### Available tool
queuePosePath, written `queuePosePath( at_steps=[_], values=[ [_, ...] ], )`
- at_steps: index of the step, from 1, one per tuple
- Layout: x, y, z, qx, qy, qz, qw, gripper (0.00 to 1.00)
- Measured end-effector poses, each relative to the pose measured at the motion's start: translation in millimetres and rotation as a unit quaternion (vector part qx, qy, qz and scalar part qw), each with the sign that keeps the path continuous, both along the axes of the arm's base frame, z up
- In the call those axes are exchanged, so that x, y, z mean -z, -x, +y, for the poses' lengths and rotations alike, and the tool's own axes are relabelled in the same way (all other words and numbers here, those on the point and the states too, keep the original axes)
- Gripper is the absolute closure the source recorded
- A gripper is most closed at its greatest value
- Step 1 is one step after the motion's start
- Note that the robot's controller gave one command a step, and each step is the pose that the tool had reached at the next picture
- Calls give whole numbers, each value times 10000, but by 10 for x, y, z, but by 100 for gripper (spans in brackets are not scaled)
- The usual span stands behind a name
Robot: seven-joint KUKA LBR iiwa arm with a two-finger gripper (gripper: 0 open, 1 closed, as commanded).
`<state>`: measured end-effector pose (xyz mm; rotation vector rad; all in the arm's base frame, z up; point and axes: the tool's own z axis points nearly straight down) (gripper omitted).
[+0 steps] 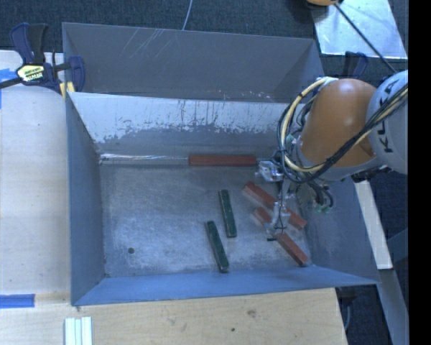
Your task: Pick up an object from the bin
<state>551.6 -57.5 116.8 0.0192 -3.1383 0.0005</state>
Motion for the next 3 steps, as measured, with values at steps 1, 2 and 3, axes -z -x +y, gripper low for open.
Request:
queuePosePath(
  at_steps=[1, 2, 3],
  values=[
    [282, -298, -419, 214, 0, -60, 9998, 0],
    [455, -571, -379, 1179, -10, -47, 9930, 100],
    [456, -571, -380, 1179, -10, -46, 9930, 100]
  ],
)
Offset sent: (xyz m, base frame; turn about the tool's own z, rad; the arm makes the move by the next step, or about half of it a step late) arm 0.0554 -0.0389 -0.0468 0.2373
